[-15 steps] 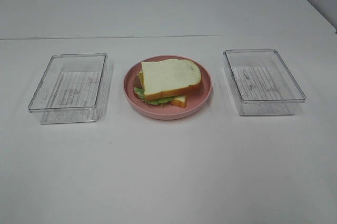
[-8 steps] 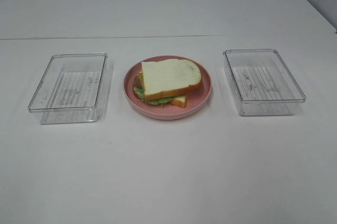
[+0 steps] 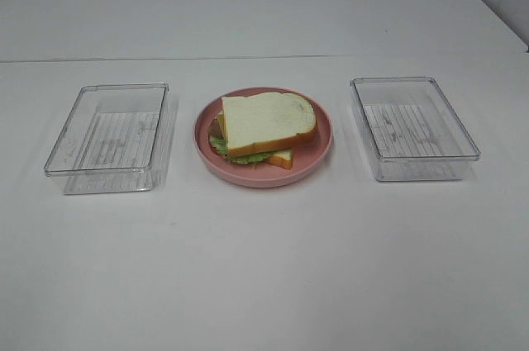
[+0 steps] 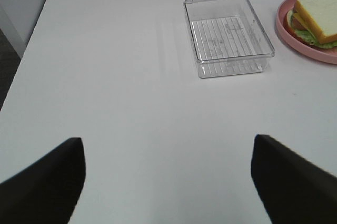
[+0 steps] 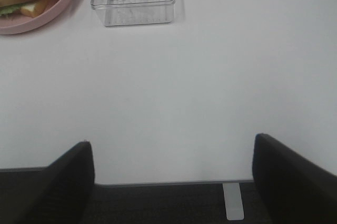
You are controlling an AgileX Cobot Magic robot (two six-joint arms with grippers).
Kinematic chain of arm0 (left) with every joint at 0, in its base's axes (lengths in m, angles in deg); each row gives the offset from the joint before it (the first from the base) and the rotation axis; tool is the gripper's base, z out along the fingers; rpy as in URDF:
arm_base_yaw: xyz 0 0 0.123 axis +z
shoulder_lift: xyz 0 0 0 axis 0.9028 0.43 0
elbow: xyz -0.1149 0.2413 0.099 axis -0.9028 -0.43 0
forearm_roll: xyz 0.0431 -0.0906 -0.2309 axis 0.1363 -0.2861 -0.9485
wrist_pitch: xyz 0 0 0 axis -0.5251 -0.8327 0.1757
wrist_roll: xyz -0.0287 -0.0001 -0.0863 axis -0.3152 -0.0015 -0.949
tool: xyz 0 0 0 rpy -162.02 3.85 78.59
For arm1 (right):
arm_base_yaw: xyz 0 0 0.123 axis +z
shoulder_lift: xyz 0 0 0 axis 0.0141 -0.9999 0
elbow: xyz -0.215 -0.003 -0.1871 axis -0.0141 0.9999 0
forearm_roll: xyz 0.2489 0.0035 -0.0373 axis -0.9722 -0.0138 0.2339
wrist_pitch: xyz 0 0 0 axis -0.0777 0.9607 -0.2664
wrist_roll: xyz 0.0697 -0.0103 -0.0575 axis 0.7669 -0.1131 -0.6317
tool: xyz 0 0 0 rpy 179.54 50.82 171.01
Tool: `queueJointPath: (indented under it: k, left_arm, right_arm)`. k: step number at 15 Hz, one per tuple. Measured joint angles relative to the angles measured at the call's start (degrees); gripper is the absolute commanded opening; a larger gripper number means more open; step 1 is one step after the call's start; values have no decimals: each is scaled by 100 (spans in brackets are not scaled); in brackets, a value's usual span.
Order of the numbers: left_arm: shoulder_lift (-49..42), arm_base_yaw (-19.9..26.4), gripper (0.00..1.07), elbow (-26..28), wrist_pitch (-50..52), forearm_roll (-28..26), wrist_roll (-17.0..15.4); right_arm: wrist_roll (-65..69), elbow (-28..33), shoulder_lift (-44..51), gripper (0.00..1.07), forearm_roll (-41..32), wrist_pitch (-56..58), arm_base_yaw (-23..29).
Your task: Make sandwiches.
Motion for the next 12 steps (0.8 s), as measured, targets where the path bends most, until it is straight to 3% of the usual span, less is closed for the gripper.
queueJointPath:
  k: [4, 12]
  left_arm:
    - [0, 0, 79, 0, 0, 0, 0]
    - [0, 0, 79, 0, 0, 0, 0]
  right_arm:
    - [-69, 258, 0, 80, -74, -561, 0]
    - [-34, 258, 0, 80, -74, -647, 0]
